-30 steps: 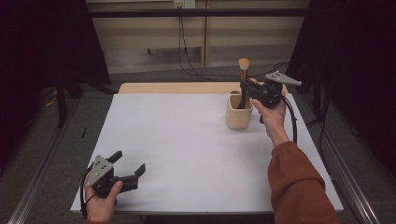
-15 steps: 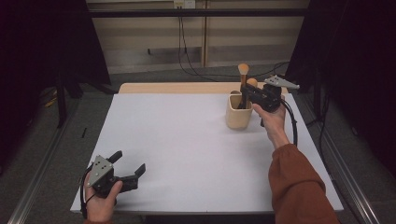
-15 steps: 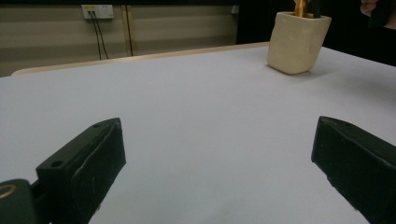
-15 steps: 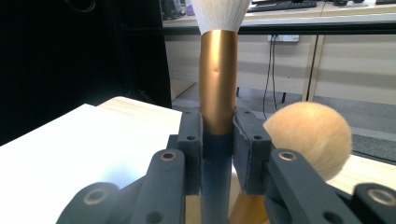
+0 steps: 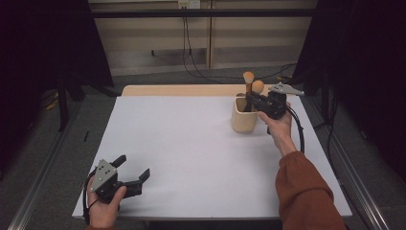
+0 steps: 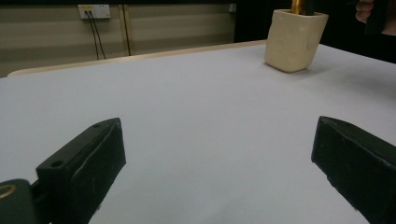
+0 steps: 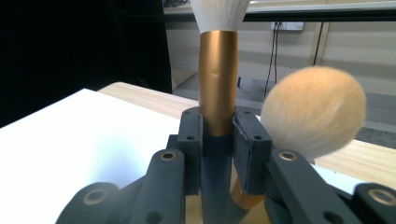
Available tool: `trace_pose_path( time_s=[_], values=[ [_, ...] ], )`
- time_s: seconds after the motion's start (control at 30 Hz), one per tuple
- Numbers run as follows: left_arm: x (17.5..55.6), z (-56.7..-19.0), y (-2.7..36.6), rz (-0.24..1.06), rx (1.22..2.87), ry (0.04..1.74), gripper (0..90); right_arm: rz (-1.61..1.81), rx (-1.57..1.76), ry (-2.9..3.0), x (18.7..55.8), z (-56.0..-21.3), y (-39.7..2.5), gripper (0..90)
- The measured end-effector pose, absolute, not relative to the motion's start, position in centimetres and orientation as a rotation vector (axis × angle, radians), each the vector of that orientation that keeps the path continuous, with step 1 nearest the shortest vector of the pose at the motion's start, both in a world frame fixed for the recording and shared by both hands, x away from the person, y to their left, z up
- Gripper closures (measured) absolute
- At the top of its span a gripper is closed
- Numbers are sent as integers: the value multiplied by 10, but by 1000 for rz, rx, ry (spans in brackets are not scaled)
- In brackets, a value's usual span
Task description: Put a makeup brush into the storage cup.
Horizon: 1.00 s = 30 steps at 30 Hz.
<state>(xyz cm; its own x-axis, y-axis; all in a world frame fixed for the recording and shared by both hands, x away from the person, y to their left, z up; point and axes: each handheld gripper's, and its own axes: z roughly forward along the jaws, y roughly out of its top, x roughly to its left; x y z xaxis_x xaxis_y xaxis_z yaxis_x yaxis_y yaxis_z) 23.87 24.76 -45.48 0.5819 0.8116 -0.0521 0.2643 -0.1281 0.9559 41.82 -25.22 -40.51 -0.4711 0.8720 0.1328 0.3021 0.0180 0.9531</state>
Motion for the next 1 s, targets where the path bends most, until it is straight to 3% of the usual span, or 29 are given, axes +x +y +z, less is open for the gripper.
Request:
trace_pose_path(
  time_s=[0.8, 1.0],
  values=[
    [240, -456, 249, 607, 1670, 919, 28, 1419, 1249, 1859, 418, -421, -249, 713],
    [241, -456, 250, 608, 1677, 921, 28, 1450, 1261, 1855, 419, -424, -250, 629]
  ],
)
